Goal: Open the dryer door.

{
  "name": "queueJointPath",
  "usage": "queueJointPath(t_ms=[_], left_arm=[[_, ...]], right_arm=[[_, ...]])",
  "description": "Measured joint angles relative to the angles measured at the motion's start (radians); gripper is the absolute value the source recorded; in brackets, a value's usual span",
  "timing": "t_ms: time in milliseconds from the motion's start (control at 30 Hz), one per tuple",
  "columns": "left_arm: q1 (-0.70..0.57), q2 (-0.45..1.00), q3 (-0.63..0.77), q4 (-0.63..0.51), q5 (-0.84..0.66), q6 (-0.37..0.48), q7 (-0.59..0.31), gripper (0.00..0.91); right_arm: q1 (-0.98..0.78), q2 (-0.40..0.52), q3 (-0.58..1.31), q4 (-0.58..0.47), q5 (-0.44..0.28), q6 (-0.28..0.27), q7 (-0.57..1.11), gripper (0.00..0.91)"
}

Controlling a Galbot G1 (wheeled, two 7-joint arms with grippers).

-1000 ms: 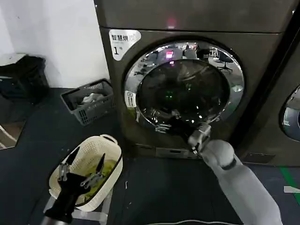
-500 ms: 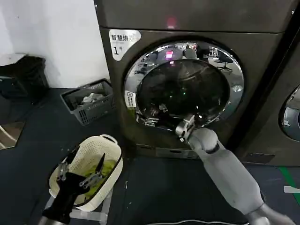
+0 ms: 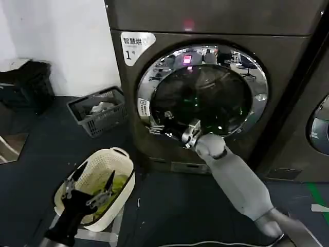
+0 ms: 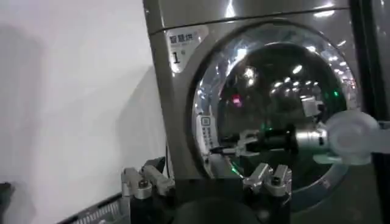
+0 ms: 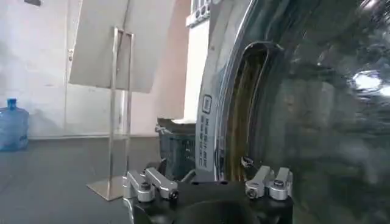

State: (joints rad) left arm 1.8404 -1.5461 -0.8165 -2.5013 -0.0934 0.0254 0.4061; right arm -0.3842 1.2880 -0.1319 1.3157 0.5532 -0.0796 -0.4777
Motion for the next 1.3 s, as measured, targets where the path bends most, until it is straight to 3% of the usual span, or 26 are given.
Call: queueJointPath(t_ms=[200, 400, 633, 967, 1133, 1300], left_arm=[[-0.004, 0.002, -0.014, -0.007, -0.013, 0.034, 0.018, 0.907], [-0.032, 0.019, -0.057, -0.003, -0.149, 0.098, 0.103, 0.907], [-0.062, 0.050, -0.112, 0.038, -0.245, 0.110, 0.189, 0.907], [-0.109, 0.116, -0.140, 0.096, -0.307, 0.151, 0.141, 0.907], [-0.155, 0.194, -0.122, 0.153, -0.355, 0.134, 0.110, 0.907], [-0.214, 0.288, -0.102, 0.227, -0.432, 0.177, 0.097, 0.907]], right_arm=[[0.000, -0.016, 0.011, 0.018, -0.001, -0.005, -0.050, 0.907], [-0.013, -0.041, 0.028, 0.046, 0.012, -0.011, -0.109, 0.907], [-0.037, -0.074, 0.040, 0.096, 0.045, -0.024, -0.192, 0.907], [-0.073, -0.134, 0.061, 0.182, 0.078, -0.068, -0.334, 0.907], [-0.096, -0.180, 0.074, 0.234, 0.086, -0.080, -0.429, 0.907], [-0.132, -0.228, 0.100, 0.282, 0.083, -0.094, -0.521, 0.907]])
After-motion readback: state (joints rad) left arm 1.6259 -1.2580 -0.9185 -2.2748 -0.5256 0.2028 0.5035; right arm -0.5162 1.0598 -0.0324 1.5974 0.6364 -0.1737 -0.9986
